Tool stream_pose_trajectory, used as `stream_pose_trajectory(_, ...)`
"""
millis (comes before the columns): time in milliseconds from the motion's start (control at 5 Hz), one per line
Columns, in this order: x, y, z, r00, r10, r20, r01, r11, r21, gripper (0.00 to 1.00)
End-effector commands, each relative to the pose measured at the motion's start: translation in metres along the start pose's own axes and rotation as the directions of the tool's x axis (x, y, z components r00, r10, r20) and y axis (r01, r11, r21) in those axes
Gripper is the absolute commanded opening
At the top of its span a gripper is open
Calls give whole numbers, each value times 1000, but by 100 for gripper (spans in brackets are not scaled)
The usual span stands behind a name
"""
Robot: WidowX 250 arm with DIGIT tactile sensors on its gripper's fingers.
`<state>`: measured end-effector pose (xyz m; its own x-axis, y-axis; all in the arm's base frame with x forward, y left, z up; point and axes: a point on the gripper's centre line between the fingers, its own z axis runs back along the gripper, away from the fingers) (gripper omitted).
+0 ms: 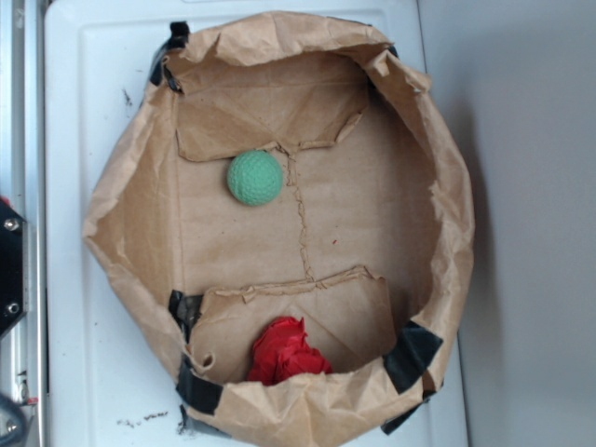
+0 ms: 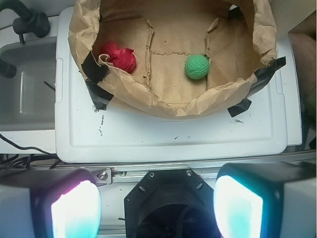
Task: Grab the green ball.
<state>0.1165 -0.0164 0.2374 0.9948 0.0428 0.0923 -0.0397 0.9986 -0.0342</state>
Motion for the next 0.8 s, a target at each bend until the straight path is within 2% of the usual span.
stream_pose_trajectory(0,0,0,0,1000,0,0,0,1000,0,100)
stream_pose_trajectory(400,58,38,-15,995,84,-48,-83,996,8,100)
stream_pose_trajectory(600,80,63,-25,981,184,-68,-184,983,-2,100)
